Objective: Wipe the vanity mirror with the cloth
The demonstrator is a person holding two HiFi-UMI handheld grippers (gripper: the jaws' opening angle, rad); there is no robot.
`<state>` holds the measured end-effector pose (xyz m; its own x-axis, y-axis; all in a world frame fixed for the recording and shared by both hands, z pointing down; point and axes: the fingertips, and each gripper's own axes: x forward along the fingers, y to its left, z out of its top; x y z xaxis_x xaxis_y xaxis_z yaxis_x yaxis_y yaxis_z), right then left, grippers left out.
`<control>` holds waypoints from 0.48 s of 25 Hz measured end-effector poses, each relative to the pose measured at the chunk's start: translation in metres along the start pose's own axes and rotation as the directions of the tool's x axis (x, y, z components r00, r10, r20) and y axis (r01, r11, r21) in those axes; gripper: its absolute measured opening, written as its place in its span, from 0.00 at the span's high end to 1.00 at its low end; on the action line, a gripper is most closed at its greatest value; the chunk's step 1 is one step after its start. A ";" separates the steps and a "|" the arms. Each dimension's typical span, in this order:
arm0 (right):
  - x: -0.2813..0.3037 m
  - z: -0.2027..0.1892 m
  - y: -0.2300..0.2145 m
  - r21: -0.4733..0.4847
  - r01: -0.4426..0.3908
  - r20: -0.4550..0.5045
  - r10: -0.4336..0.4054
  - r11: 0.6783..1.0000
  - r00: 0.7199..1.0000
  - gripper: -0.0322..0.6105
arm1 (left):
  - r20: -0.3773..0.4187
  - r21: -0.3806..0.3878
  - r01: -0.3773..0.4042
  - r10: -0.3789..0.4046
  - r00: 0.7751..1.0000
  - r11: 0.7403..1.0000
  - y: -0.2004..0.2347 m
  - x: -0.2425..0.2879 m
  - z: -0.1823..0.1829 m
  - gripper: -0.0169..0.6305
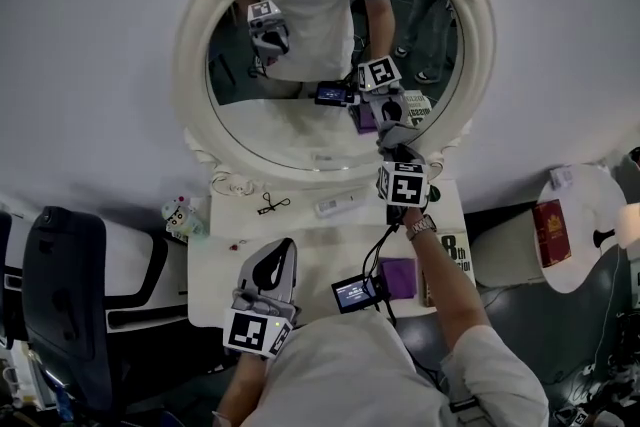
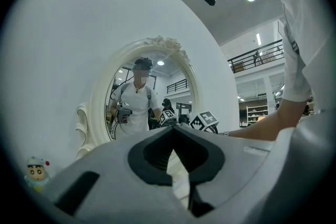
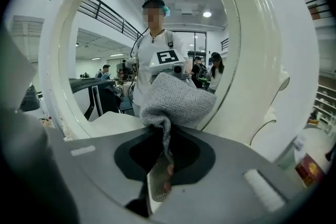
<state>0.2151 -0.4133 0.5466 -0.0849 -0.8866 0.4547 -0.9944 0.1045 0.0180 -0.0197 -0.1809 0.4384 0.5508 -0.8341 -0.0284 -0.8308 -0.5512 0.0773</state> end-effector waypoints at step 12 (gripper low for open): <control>-0.009 -0.005 -0.005 0.098 0.040 0.003 -0.040 0.994 0.999 0.89 | -0.014 0.000 -0.020 0.020 1.000 1.000 0.025 -0.022 -0.002 0.96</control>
<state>0.2215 -0.4039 0.5467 -0.0448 -0.8914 0.4511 -0.9984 0.0242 -0.0513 -0.0519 -0.1763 0.4432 0.5353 -0.8446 -0.0125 -0.8415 -0.5345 0.0781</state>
